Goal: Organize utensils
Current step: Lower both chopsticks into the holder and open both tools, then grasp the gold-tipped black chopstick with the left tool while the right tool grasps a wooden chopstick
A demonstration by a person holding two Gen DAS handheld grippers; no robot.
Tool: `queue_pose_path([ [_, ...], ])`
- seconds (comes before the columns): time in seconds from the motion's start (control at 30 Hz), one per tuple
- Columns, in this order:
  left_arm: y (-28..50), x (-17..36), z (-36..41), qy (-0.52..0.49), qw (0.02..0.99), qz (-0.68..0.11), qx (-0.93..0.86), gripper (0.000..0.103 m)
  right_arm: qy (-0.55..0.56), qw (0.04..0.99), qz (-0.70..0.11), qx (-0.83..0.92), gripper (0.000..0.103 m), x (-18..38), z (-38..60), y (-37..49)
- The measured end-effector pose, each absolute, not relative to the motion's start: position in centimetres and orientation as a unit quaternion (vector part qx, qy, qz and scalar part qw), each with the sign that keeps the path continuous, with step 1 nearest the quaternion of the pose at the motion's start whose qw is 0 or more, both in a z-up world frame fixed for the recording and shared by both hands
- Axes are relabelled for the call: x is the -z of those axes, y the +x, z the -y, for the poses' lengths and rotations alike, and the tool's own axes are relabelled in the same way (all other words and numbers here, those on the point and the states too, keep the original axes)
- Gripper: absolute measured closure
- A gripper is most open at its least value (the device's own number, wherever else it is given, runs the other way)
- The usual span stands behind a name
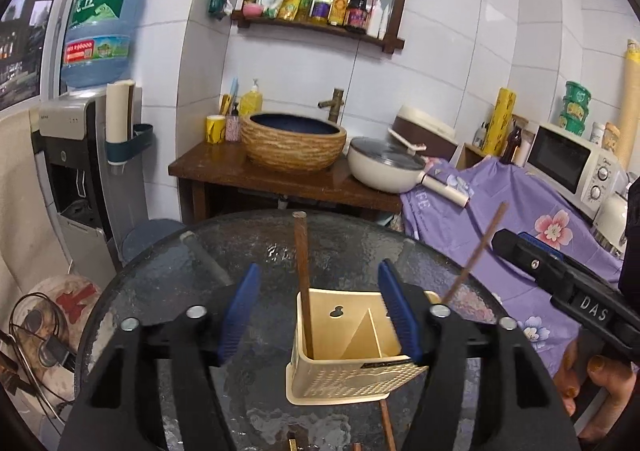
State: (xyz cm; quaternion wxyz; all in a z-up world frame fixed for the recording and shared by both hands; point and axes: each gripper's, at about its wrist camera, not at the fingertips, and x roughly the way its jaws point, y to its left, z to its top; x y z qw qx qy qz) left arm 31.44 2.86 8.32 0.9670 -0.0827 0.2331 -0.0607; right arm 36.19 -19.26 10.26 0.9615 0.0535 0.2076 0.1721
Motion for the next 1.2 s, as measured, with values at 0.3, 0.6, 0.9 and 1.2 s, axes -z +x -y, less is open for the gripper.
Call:
queue_pose_path([
  [0.3,25.5,-5.3,-2.6,-0.057,0.968,-0.240,0.056,0.010,-0.063,0.960,-0.209,-0.175,0.032,-6.4,16.8,29.5],
  [0.6,22.4,1.8,-4.5,-0.028,0.947,-0.320,0.016,0.010,-0.089,0.939,-0.294,-0.157,0.032,1.3,16.6,26.1],
  [0.9,22.3,7.0,-4.9,-0.051,0.918,-0.393,0.021,0.042,-0.062,0.904,-0.385,-0.178,0.057,6.5,15.4,26.9],
  [1.2,24.4,8.1,-3.1,-0.037,0.904,-0.422,0.054,0.053,-0.048,0.879,-0.438,-0.181,0.069,8.3,14.0,29.7],
])
